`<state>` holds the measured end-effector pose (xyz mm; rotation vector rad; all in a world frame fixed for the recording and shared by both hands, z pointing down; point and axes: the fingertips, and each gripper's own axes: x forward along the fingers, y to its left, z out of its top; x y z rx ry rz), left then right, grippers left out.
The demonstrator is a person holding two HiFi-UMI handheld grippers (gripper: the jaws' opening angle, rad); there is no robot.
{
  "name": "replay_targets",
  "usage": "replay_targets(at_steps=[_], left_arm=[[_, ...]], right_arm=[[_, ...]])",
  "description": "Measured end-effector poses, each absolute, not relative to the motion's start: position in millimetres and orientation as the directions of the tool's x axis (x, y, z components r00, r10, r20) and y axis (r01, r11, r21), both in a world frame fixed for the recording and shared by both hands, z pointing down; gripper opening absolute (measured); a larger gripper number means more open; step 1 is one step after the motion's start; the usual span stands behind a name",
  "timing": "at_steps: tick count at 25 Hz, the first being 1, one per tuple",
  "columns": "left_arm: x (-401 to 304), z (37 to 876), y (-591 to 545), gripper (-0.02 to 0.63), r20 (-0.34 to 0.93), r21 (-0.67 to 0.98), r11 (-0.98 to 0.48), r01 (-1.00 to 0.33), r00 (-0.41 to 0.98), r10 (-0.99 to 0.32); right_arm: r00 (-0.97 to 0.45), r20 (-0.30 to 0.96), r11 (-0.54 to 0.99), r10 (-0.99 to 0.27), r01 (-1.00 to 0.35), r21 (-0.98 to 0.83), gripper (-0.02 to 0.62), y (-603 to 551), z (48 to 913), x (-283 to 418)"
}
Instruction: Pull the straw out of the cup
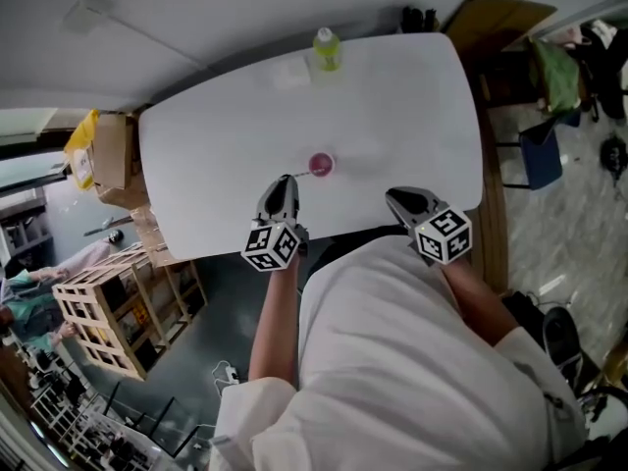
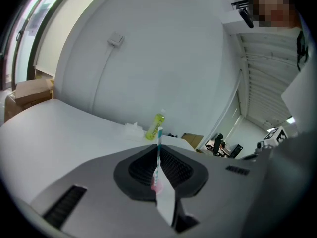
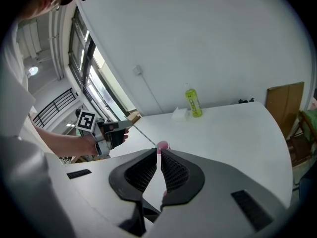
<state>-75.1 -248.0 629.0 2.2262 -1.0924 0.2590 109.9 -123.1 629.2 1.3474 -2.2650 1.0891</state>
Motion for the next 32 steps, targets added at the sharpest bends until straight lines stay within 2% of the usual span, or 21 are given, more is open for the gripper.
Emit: replay_targets(at_steps=[8,15,22,32], left_arm=[[-68,668,-255,0.025,0.493,0.475,-0.345,-0.809,0.570,-0.657],[-61,685,-252,0.028,0.512,0.498,-0.324,-0.804,0.574,-0.639],[-56,690,-245,0.094,0.525,0.509,-0.310,-0.803,0.575,-0.627],[-71,673,-238,0.094,0.513,0.491,-0.299,-0.818,0.549,-0.660]], right_arm=[[-0.498,0.607,0.240,-0.620,-0.856,-0.457,0.049,-116,633,139],[-0.502,0.629,0.243,-0.594,-0.857,-0.454,0.049,-109,642,150],[-0.520,0.621,0.271,-0.587,-0.849,-0.454,0.049,-115,643,159],[-0.552,0.590,0.321,-0.589,-0.830,-0.456,0.049,-125,639,153]])
